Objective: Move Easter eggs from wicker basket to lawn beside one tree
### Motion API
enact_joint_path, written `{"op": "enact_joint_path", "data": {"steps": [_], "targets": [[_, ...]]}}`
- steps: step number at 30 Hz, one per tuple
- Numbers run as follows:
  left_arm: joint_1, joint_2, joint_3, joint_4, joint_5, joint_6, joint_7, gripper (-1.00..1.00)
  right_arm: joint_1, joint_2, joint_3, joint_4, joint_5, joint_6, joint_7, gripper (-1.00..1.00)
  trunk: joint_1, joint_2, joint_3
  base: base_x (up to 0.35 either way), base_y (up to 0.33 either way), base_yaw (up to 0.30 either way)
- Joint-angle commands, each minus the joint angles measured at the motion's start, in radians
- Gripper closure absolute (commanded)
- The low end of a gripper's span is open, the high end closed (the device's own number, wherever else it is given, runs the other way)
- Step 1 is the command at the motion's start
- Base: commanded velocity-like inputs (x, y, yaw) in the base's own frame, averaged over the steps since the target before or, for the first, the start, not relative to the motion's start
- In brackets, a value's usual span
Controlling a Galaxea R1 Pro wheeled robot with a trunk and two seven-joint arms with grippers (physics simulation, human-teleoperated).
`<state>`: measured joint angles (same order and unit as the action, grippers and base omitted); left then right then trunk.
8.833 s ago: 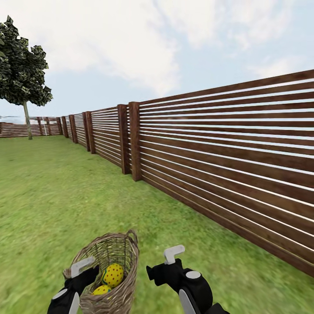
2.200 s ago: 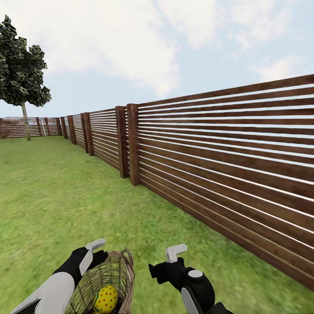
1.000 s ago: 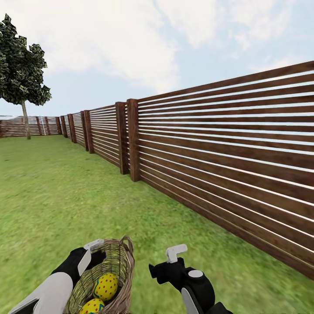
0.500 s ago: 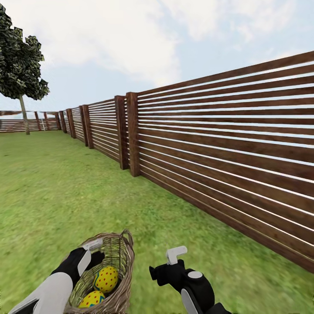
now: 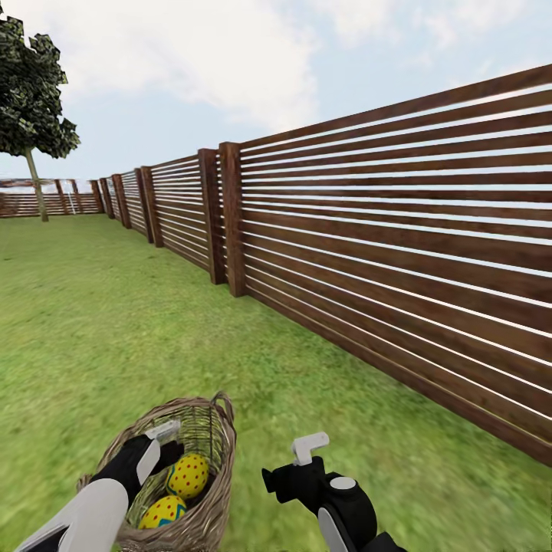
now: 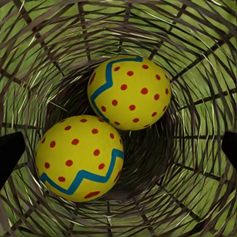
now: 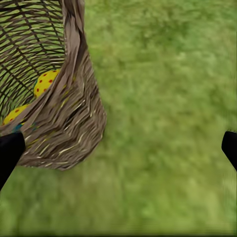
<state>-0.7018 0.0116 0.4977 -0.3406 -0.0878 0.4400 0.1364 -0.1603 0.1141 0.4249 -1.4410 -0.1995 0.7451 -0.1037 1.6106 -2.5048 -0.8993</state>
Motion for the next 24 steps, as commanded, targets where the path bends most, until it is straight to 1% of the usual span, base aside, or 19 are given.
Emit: {"op": "enact_joint_path", "data": {"steps": [1,6,16,24], "targets": [[-0.001,-0.001,0.007,-0.003,-0.009,0.005,-0.002,-1.00,-0.001,0.000,0.001,-0.001,-0.011,0.004,-0.011,-1.00,0.000,-0.001,-0.005,0.000,0.000,0.000],[-0.001,-0.001,0.007,-0.004,-0.009,0.005,-0.003,-1.00,-0.001,0.000,0.001,-0.001,-0.011,0.004,-0.011,-1.00,0.002,-0.002,-0.024,0.000,0.000,0.000],[-0.001,-0.001,0.007,-0.002,-0.009,0.006,-0.003,-1.00,-0.001,0.001,0.002,-0.001,-0.011,0.004,-0.011,-1.00,0.002,-0.002,-0.024,0.005,0.000,0.000],[-0.001,-0.001,0.007,0.000,-0.009,0.006,-0.003,-1.00,-0.001,0.001,0.002,-0.001,-0.011,0.004,-0.011,-1.00,0.002,-0.002,-0.024,0.146,0.000,0.000]]}}
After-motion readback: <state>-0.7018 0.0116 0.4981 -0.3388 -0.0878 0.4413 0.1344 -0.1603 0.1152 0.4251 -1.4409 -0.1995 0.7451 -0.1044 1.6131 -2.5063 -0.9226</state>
